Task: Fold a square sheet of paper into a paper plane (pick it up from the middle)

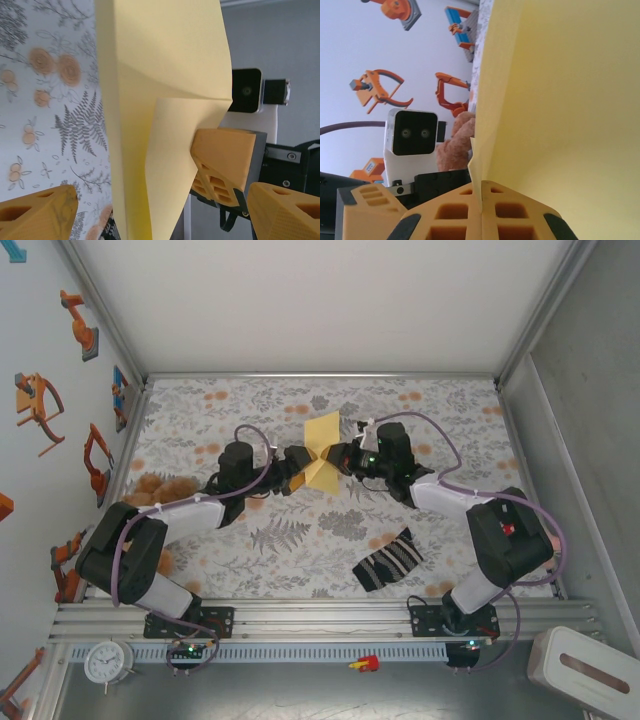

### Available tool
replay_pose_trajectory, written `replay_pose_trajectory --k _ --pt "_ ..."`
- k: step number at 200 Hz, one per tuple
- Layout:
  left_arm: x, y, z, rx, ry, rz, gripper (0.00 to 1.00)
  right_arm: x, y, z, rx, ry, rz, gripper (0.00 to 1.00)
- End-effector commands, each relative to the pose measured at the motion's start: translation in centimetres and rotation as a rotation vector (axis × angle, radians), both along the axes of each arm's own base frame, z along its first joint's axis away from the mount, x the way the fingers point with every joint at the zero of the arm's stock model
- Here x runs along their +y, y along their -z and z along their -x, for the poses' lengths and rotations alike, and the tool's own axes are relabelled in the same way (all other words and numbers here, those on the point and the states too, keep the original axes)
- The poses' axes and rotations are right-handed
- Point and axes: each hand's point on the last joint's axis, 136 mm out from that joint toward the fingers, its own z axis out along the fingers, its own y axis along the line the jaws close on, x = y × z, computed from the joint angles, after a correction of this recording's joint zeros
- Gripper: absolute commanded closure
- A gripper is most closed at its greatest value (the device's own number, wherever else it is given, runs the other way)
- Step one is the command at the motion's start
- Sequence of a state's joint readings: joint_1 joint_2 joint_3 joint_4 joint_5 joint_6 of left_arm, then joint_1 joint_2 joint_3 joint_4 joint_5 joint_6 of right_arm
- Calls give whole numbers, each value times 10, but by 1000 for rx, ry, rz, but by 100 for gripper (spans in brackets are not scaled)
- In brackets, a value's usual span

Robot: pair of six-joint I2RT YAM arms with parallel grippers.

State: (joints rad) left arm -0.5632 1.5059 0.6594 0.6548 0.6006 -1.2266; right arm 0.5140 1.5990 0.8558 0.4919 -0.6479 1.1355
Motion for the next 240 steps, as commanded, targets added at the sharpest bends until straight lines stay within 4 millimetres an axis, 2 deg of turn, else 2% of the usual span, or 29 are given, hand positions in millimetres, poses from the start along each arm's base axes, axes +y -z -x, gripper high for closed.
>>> replay_pose_trajectory --k 1,36,48,118,160,179,208,237,240 --pt "-10 -20 2 -73 57 14 15 3 -38 -1 -68 -33 -85 100" --pt "-11 -31 3 -118 63 34 22 -1 -40 -1 -62 -31 -93 99" --pt "-11 -33 3 -128 63 38 26 -2 -40 -1 -61 -31 -94 99" --pt "-11 -34 2 -134 68 11 62 -7 -38 -2 -47 -29 -96 95" --pt "-10 -31 1 -128 66 -9 82 -16 -27 -2 -20 -14 -75 82" --pt "-9 -29 0 -132 63 -18 87 -28 -20 -3 -27 17 -54 70" --pt "-5 -23 0 -134 57 -56 90 -50 -7 -4 -17 63 10 59" --pt "10 -8 1 -130 44 -210 90 -89 10 -4 -21 168 206 48" --pt "13 -5 1 -127 39 -244 90 -92 6 -6 -46 181 227 48"
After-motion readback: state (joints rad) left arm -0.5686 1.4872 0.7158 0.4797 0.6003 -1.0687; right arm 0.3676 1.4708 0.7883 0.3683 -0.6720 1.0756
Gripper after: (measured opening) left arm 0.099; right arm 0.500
